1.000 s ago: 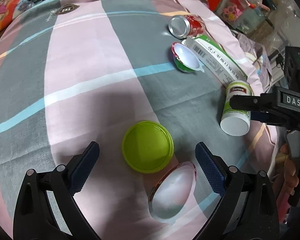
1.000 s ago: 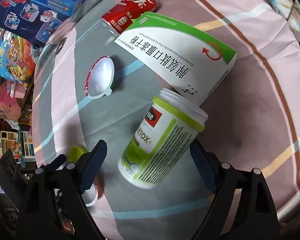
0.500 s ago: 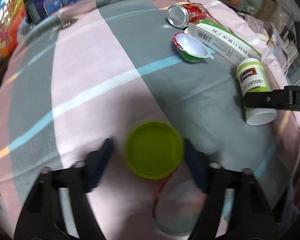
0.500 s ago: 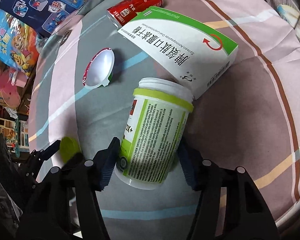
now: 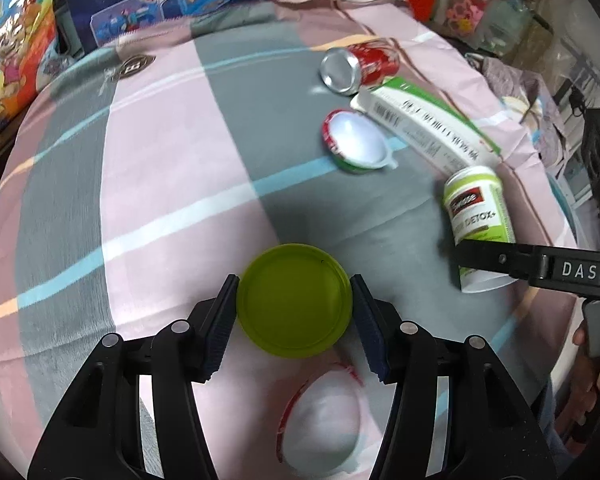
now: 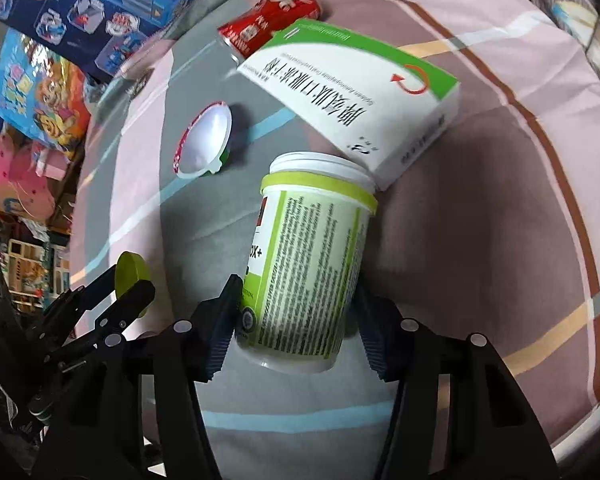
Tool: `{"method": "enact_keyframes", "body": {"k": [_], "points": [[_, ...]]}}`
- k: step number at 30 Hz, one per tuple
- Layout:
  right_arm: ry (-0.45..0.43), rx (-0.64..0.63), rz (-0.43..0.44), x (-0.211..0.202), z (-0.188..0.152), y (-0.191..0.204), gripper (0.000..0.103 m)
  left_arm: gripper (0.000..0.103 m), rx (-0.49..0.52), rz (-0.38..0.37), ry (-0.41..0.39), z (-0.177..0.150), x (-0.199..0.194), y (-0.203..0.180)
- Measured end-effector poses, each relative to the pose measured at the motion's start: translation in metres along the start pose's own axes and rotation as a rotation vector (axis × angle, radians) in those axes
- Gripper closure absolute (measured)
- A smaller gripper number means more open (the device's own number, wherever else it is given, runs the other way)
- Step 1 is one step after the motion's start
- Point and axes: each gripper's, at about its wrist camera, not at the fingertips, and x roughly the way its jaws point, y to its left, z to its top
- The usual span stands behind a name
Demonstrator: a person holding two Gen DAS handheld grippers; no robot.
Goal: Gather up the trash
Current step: 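Grasp the white-green supplement jar with the right gripper while the left grasps the yellow-green lid, then lift the jar and lid and carry both over the teal bin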
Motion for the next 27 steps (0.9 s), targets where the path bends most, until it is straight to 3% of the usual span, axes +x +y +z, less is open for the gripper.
{"method": "enact_keyframes", "body": {"k": [10,17,24,27], "points": [[-0.04,0.046,0.091,-0.038,0.0,-0.03,0.054,0.046,0.01,-0.057,-0.028,0.016,-0.023,-0.023],[-0.06,0.053,0.1,-0.052,-0.003,-0.05,0.054,0.046,0.063,-0.098,-0.061,0.032,-0.036,-0.06],[0.07,0.002,0.052,-0.037,-0.012,-0.062,0.054,0.046,0.091,-0.127,-0.049,0.038,-0.029,-0.081],[0.081,-0.018,0.026,-0.032,-0.009,-0.059,0.051,0.046,0.078,-0.134,-0.043,0.036,-0.025,-0.077]]}}
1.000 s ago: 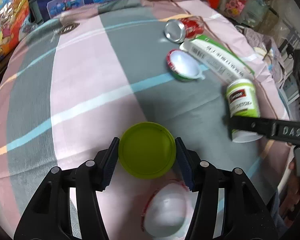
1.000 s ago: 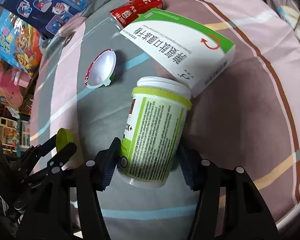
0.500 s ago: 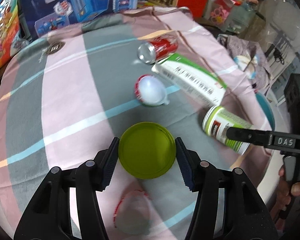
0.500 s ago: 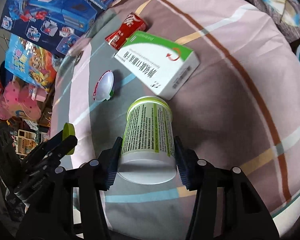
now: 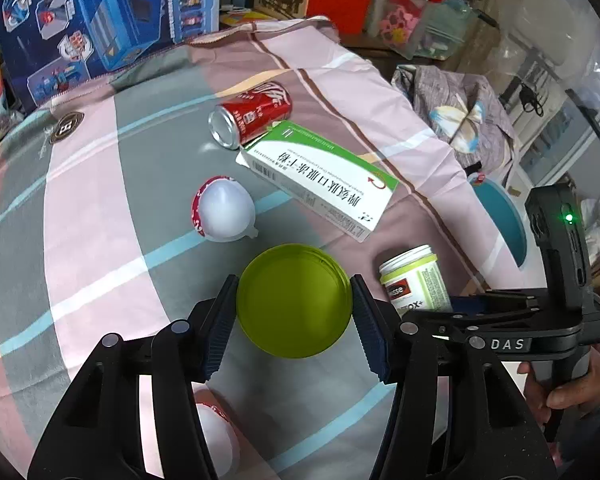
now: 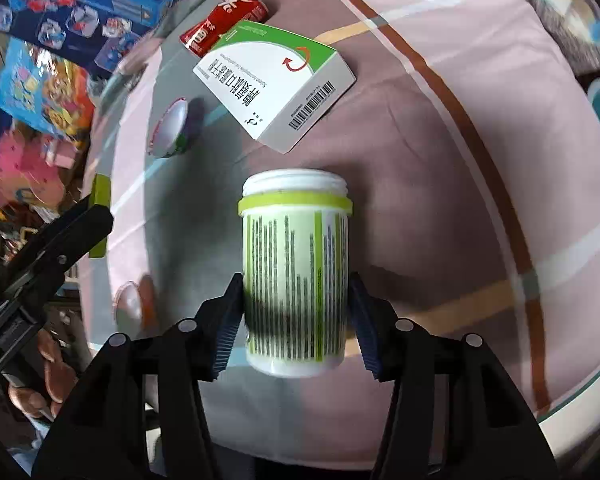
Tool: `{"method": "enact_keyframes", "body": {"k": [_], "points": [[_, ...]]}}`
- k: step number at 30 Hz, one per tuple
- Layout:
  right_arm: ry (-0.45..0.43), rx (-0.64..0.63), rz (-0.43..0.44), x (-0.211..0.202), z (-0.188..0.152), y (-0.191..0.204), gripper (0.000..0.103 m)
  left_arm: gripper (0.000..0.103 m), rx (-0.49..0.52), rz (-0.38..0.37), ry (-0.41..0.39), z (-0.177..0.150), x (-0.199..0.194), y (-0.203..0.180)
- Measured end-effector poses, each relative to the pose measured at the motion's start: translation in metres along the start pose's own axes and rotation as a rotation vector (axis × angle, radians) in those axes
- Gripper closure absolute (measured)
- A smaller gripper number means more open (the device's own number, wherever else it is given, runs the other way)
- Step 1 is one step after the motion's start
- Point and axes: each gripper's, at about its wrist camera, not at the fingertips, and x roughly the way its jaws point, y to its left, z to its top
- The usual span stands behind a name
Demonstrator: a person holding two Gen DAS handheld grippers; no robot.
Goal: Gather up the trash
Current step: 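Lift the jar and lid and carry both over the teal bin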
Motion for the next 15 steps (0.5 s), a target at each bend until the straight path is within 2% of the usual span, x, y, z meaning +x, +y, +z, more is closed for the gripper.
{"method": "enact_keyframes", "body": {"k": [3,5,6,7,15], "points": [[0.01,0.009,-0.014,0.005,0.009,0.004,0.041,0.046,-0.016,-0.001,0.006,-0.002,0.001,0.007],[-0.003,-0.008,-0.03,0.008,0.014,0.009,0.041,0.046,-0.023,0.0,0.006,-0.003,0.001,0.01],[-0.017,-0.02,-0.041,0.01,0.016,0.012,0.045,0.046,-0.028,-0.002,0.007,-0.004,0.001,0.012],[-0.037,-0.029,-0.065,0.01,0.017,0.014,0.055,0.046,-0.031,-0.002,0.007,-0.004,0.001,0.013],[-0.118,0.0,-0.024,-0.018,0.014,0.003,0.055,0.046,-0.005,-0.012,-0.004,0.002,-0.002,0.0]]}}
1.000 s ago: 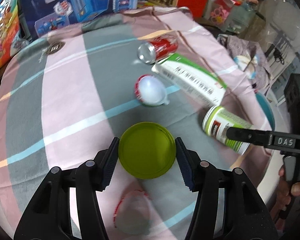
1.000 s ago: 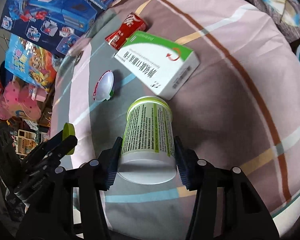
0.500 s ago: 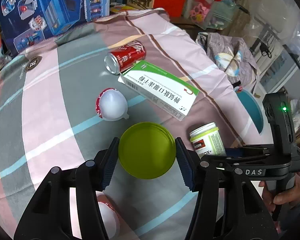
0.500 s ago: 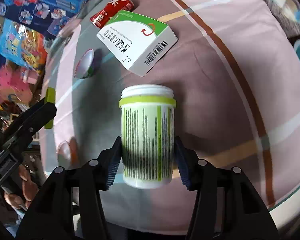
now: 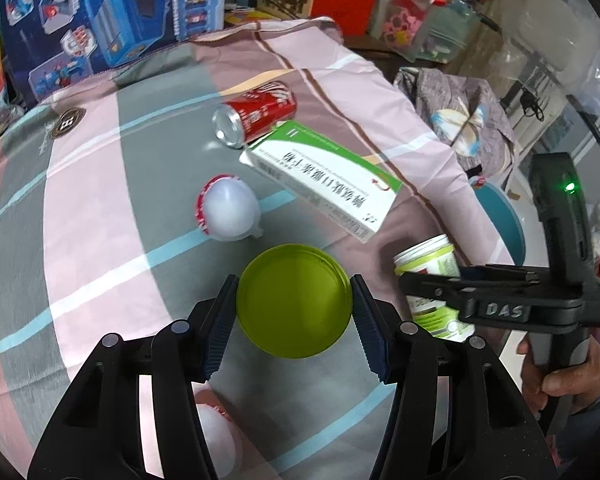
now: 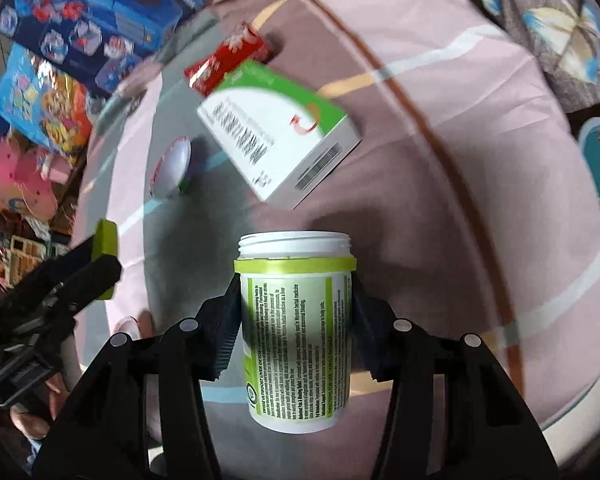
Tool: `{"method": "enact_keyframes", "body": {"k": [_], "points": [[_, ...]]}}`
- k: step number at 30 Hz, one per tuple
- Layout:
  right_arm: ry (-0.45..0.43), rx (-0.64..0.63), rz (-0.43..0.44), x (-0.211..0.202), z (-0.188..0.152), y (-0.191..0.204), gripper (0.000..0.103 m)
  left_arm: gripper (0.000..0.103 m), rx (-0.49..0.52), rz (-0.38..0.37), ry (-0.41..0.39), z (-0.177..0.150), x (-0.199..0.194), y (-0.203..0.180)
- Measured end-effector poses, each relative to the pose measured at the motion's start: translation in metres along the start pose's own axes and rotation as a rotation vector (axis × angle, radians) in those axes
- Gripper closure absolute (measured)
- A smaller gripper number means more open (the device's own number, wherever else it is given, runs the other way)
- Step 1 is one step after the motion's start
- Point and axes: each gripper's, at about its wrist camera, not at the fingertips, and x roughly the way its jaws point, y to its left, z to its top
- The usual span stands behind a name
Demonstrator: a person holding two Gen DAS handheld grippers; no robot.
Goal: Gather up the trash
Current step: 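Lift the jar and lid and carry both over the teal bin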
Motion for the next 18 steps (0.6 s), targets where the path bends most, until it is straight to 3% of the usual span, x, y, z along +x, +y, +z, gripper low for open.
{"method": "enact_keyframes", "body": {"k": [11,18], "points": [[-0.14,0.125,0.027,-0.064,-0.005,-0.064,0.055,0.046,0.118,-0.034,0.008,0.024,0.014,-0.067],[-0.271,0.267,0.015,-0.115,-0.012,-0.139,0.055,0.046,0.217,-0.09,0.013,0.046,0.023,-0.131]]}}
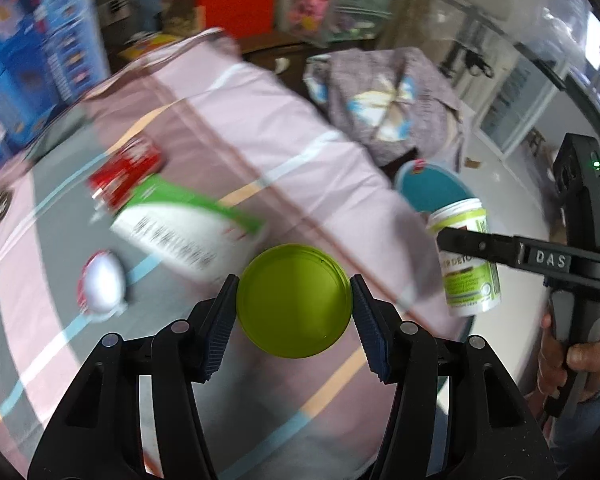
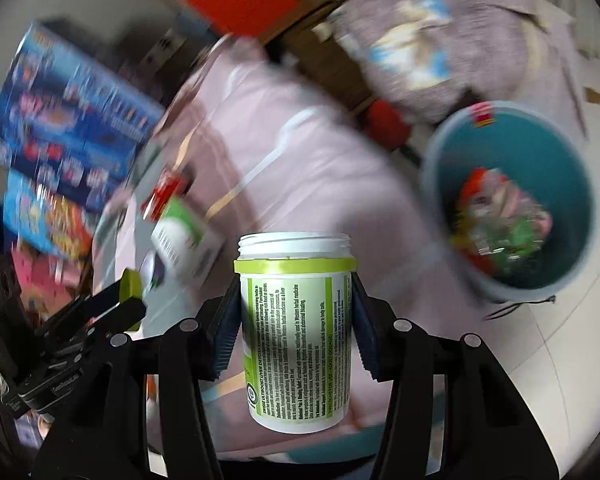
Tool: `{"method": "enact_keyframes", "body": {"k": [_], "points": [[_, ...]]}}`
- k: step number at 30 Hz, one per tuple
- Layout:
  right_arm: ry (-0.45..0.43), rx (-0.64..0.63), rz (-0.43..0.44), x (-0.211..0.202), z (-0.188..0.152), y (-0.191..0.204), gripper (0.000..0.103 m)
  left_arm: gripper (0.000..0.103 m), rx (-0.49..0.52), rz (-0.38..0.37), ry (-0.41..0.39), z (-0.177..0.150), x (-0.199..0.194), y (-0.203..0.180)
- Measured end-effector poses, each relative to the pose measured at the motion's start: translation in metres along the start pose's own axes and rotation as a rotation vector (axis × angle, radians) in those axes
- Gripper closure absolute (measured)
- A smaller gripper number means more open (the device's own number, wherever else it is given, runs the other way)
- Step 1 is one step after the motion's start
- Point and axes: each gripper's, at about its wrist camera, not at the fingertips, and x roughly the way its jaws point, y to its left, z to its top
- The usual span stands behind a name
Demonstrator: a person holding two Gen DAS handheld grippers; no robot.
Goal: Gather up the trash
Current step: 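Lift the jar and lid and carry both over the teal bin, then open the left gripper to drop the lid while the right gripper drops the jar into the bin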
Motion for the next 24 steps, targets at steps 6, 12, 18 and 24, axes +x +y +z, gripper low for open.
{"method": "enact_keyframes", "body": {"k": [6,12,18,24], "points": [[-0.127,0.153,-0.056,-0.046,0.019,-0.077,0.055,0.046,0.125,-0.057,0.025,0.035,0.029,-0.067],[-0.162,0.24,-0.113,-0.06,0.028,-0.13,0.055,0.046,0.214,-0.116,0.089,0.055,0.076,-0.126],[-0.158,0.307,-0.14,-0.053,0.032,-0.167,0.055,0.046,0.27,-0.151,0.165,0.066,0.123,-0.169],[-0.131,0.341,-0.151,-0.043,0.035,-0.186,0.055,0.046,0.294,-0.179,0.228,0.072,0.162,-0.195]]}}
